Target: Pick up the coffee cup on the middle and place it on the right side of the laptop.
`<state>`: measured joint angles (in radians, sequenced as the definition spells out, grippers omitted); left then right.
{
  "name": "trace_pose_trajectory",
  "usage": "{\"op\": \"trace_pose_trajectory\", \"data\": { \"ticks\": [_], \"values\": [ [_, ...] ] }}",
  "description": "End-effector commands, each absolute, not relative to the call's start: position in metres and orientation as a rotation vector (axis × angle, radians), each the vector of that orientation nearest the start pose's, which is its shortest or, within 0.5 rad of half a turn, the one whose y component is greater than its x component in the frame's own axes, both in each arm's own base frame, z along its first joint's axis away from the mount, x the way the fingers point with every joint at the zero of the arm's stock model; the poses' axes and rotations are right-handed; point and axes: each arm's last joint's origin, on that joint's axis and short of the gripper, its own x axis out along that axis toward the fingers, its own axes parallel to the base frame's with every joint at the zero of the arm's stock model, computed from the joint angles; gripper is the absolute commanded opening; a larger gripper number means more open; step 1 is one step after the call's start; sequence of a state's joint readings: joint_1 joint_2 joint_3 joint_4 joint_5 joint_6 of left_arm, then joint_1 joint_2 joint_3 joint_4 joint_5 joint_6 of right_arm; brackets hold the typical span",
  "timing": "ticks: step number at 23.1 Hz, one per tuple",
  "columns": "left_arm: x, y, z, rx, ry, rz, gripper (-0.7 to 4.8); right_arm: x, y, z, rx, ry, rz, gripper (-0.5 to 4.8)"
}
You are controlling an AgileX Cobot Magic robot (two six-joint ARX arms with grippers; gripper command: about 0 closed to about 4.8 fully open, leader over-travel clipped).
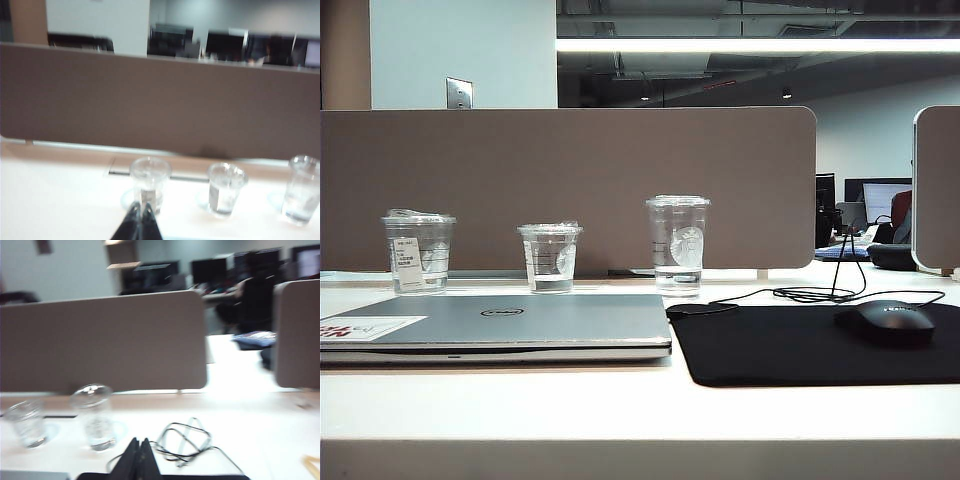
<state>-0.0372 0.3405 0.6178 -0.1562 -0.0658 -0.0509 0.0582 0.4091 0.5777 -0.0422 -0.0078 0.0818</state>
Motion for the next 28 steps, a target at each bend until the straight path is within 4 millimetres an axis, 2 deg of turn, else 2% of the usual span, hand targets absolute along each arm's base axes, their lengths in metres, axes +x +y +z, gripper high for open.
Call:
{"op": "trace_pose_trajectory", "data": {
  "ticks": [1,4,7,9,12,16,20,21,24,25,26,28],
  "values": [
    [0.101,-0.003,0.345,-0.009,-0.039,-0.017,-0.06,0.119,0.010,0.347,0.070,-0.133,0.155,-0.05],
    [0.115,-0.005,0.356,-0.008,-0.002,-0.069,-0.06,0.142,0.012,0.364,0.057,-0.093,0.203,-0.05],
    [0.127,-0.007,0.361,-0.007,0.019,-0.108,-0.06,0.163,0.016,0.373,0.022,-0.036,0.269,-0.05],
    [0.143,-0.008,0.357,-0.009,0.075,-0.114,-0.06,0.186,0.022,0.376,0.019,0.065,0.295,-0.05],
    [0.158,-0.014,0.351,-0.005,0.113,-0.157,-0.06,0.205,0.024,0.375,0.026,0.165,0.317,-0.05],
    [0.184,-0.037,0.346,0.127,0.113,-0.268,-0.06,0.236,0.029,0.373,0.052,0.348,0.386,-0.05],
    [0.200,-0.050,0.340,0.137,0.167,-0.309,-0.06,0.243,0.030,0.374,0.054,0.357,0.393,-0.05],
    [0.210,-0.052,0.336,0.139,0.200,-0.308,-0.06,0.247,0.030,0.374,0.053,0.341,0.395,-0.05],
    [0.223,-0.056,0.326,0.139,0.241,-0.330,-0.04,0.251,0.031,0.374,0.040,0.323,0.396,-0.05],
    [0.227,-0.058,0.323,0.138,0.253,-0.344,0.14,0.251,0.031,0.374,0.039,0.321,0.396,-0.05],
    [0.231,-0.059,0.319,0.136,0.267,-0.364,0.70,0.253,0.031,0.373,0.039,0.320,0.396,-0.05],
    [0.240,-0.062,0.311,0.132,0.293,-0.391,3.01,0.256,0.031,0.374,0.039,0.313,0.401,-0.05]
  ]
}}
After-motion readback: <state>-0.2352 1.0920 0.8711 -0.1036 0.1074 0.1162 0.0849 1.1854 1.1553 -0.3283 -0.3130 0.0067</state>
